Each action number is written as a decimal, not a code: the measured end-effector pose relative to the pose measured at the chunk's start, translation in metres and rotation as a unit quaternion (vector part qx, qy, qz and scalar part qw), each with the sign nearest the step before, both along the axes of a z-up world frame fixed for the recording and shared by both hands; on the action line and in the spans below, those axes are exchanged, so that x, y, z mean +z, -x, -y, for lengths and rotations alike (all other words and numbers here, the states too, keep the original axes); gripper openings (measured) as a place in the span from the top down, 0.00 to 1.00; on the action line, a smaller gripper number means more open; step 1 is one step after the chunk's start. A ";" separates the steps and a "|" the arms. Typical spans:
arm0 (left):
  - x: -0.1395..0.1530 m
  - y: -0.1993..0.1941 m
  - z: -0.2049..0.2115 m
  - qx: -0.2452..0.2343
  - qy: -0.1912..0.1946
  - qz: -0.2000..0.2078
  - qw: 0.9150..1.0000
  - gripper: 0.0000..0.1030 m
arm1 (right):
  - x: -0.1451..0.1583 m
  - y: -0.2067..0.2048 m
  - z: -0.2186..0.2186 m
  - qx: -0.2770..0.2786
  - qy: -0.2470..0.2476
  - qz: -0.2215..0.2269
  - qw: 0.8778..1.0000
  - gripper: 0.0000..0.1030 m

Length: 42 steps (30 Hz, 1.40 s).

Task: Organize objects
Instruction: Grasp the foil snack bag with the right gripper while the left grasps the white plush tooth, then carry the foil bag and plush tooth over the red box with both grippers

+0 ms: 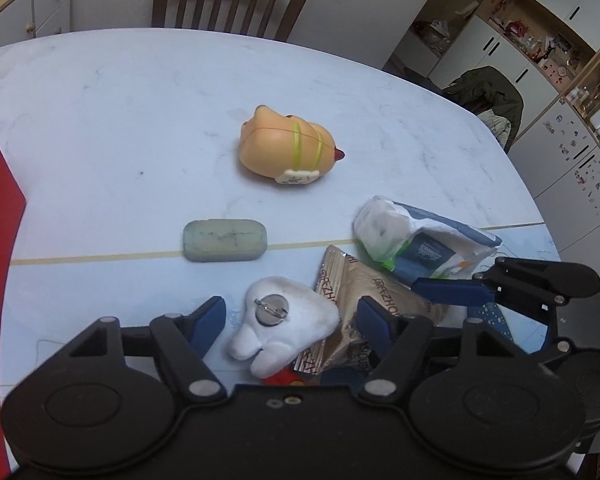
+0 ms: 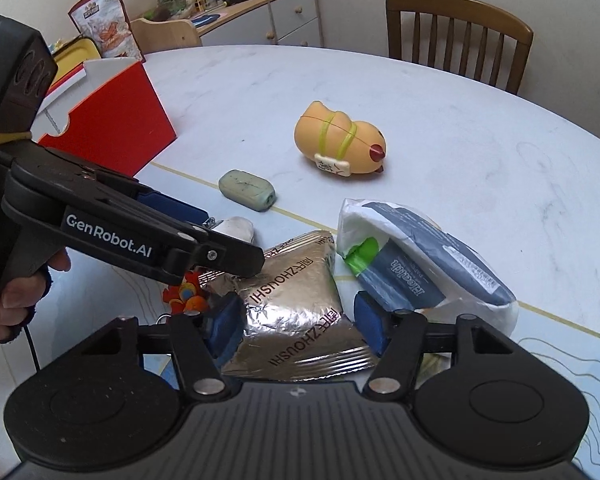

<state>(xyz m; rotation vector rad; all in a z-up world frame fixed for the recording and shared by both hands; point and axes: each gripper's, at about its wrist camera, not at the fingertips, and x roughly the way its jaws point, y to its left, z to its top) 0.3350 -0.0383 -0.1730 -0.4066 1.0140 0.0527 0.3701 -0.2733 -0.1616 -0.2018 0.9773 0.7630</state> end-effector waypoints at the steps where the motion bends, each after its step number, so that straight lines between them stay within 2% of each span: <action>1: 0.000 -0.001 0.000 0.001 0.005 0.000 1.000 0.37 | 0.000 0.001 0.000 0.000 0.000 0.001 1.000 0.40; 3: 0.000 -0.002 -0.001 0.002 0.014 0.001 1.000 0.46 | 0.000 0.001 -0.001 -0.001 0.001 0.003 1.000 0.42; 7: 0.002 -0.003 0.001 0.000 0.018 0.000 1.000 0.55 | 0.000 0.001 -0.002 -0.009 0.003 0.004 1.000 0.46; 12: 0.008 -0.002 0.004 0.003 -0.005 -0.003 1.000 0.57 | 0.003 0.004 -0.004 -0.020 0.008 -0.001 1.000 0.55; 17: 0.017 0.003 0.006 0.008 -0.008 0.002 1.000 0.58 | 0.007 0.012 -0.005 -0.041 0.011 -0.004 0.999 0.58; 24: 0.035 0.016 0.009 0.014 -0.005 0.008 1.000 0.58 | 0.019 0.027 0.002 -0.060 -0.004 -0.009 0.998 0.58; 32: 0.058 0.036 0.016 0.020 0.005 0.015 1.000 0.58 | 0.047 0.047 0.015 -0.083 -0.023 -0.006 0.996 0.58; 42: 0.098 0.067 0.024 0.026 -0.014 0.033 0.999 0.58 | 0.088 0.075 0.019 -0.093 -0.032 0.015 0.995 0.58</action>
